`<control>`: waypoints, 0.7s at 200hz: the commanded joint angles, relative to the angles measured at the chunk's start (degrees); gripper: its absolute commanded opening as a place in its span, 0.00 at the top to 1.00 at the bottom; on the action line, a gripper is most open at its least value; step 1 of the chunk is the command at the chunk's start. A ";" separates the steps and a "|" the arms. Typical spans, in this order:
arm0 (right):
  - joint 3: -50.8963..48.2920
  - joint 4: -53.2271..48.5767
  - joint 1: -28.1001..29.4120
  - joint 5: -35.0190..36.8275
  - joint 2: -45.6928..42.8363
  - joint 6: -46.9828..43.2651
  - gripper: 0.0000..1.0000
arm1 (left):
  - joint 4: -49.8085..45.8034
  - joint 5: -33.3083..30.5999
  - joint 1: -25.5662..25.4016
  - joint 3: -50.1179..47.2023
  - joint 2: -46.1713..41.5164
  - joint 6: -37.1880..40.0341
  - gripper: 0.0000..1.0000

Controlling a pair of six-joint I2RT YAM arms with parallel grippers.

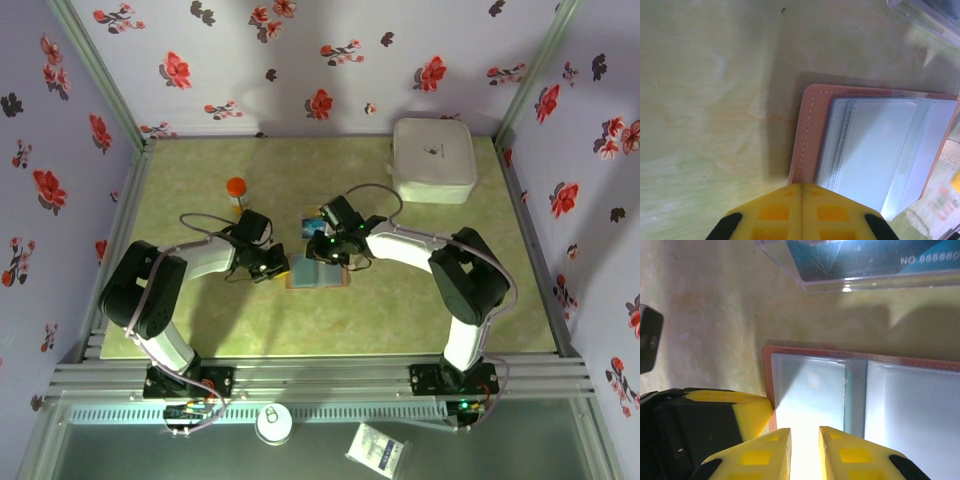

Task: Take the credit cards out of the card holder

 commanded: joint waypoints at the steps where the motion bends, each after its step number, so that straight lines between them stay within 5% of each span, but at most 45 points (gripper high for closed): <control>1: 0.28 1.33 0.98 -1.99 1.75 1.76 0.78 | -0.77 -0.19 0.21 -0.58 1.02 0.83 0.99; 140: 1.43 -4.46 1.72 1.52 3.75 -0.08 0.77 | -2.14 -0.70 0.34 -0.05 1.99 1.22 0.99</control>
